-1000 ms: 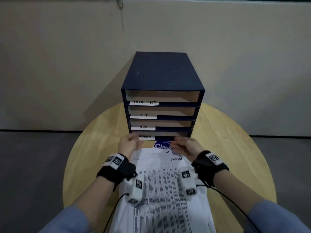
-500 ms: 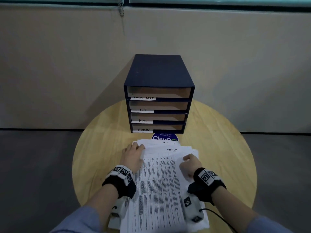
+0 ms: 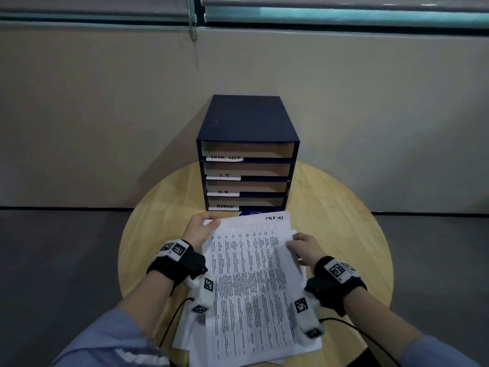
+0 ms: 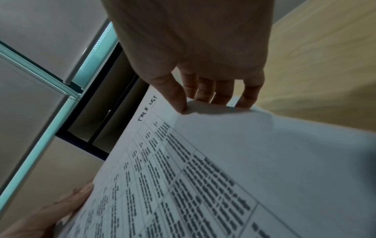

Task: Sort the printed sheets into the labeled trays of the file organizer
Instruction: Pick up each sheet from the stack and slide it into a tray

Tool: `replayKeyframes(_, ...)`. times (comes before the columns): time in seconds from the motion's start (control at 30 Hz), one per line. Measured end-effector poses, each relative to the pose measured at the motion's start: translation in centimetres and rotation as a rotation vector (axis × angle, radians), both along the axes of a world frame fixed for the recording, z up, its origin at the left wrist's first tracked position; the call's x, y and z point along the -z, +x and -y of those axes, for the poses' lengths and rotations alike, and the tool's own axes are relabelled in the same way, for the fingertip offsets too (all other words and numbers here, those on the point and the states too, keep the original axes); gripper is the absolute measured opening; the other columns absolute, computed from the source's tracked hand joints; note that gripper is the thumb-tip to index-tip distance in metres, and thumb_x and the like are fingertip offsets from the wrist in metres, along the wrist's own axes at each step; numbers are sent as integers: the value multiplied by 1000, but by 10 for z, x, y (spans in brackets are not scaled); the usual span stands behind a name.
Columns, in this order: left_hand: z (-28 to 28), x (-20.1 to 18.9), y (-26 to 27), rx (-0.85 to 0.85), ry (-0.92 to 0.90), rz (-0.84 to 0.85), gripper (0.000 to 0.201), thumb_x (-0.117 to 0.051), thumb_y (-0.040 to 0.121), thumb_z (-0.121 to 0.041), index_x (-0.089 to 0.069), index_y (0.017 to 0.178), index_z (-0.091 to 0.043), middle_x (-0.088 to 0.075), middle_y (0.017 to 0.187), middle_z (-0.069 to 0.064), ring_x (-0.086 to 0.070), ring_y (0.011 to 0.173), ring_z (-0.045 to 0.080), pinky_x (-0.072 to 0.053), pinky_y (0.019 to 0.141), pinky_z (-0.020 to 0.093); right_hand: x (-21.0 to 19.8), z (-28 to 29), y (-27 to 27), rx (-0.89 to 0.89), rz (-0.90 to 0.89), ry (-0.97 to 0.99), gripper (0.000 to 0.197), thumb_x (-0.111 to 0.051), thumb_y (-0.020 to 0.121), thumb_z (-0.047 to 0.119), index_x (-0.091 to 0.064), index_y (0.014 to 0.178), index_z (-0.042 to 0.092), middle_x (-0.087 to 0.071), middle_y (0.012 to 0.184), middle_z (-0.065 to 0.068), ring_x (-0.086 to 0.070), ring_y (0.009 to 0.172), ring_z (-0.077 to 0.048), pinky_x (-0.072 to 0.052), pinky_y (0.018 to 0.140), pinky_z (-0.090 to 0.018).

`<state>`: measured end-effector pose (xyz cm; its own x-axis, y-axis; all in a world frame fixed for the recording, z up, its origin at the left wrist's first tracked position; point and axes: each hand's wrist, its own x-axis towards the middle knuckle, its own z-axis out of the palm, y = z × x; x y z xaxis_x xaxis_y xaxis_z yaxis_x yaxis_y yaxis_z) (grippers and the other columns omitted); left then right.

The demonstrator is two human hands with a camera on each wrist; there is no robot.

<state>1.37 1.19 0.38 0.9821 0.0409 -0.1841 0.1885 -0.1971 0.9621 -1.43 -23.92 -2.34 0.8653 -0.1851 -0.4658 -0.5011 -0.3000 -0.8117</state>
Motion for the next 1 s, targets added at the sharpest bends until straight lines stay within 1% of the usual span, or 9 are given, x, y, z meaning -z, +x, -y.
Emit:
replayKeyframes(0.07,-1,1,-1,-6,-7,-7,10,-53,94,-3,-61,99,-3,-62,96,2,-56,88,10,-40,62,12,-3,0,-2,2,3,17,25,-50,85,4,-41,65,15,-41,75,-10,-40,76,-22,-32,70,-32)
replayKeyframes(0.13,-2,3,-1,4,9,-5,9,-54,93,-4,-63,95,-6,-63,104,6,-57,98,15,-39,81,20,-3,0,-3,-5,1,16,26,-50,86,4,-40,65,15,-41,73,-9,-40,75,-21,-34,69,-31)
replayKeyframes(0.33,-6,4,1,-6,31,-13,9,-57,92,-6,-63,87,-11,-63,111,9,-56,112,25,-39,98,31,-7,1,-7,-25,23,91,17,-50,88,3,-42,77,12,-43,69,-7,-43,63,-19,-38,59,-27)
replayKeyframes(0.47,-9,-4,1,-50,44,1,16,-58,92,-12,-65,82,-22,-62,125,13,-52,123,29,-36,110,45,-3,4,-22,-181,-62,127,22,-63,82,15,-44,92,15,-53,80,-4,-50,70,-19,-39,59,-25)
replayKeyframes(0.57,-8,-29,6,-145,0,72,10,-56,94,-12,-64,100,-13,-56,128,7,-49,121,21,-36,97,31,-13,5,-34,-212,-86,233,7,-58,87,6,-56,91,12,-63,78,-4,-58,66,-18,-45,59,-26)
replayKeyframes(0.7,-10,-61,17,-235,-305,15,48,-63,90,-23,-42,133,-14,-54,129,2,-58,105,22,-49,83,36,-50,8,-15,-59,99,332,27,-47,94,-5,-55,119,0,-65,115,-20,-68,89,-28,-56,75,-34)
replayKeyframes(0.8,-7,-74,13,-79,-296,-97,39,-53,96,-29,-51,128,-7,-68,104,9,-63,82,23,-49,67,32,-80,11,19,-34,112,293,21,-46,94,-5,-54,113,-1,-64,99,-16,-69,67,-18,-54,58,-26)
replayKeyframes(0.9,-4,-82,0,57,-213,-96,30,-49,98,-24,-59,119,-5,-69,84,4,-62,69,18,-47,64,30,-102,10,53,-86,81,143,12,-53,89,2,-61,95,8,-65,106,-12,-64,94,-31,-54,90,-43)
replayKeyframes(1.0,-6,-88,-13,291,-279,-180,25,-50,97,-21,-60,116,-8,-72,102,11,-71,75,20,-58,60,30,-100,23,102,-165,121,68,14,-59,80,13,-60,93,17,-58,124,-17,-57,107,-29,-48,101,-47)
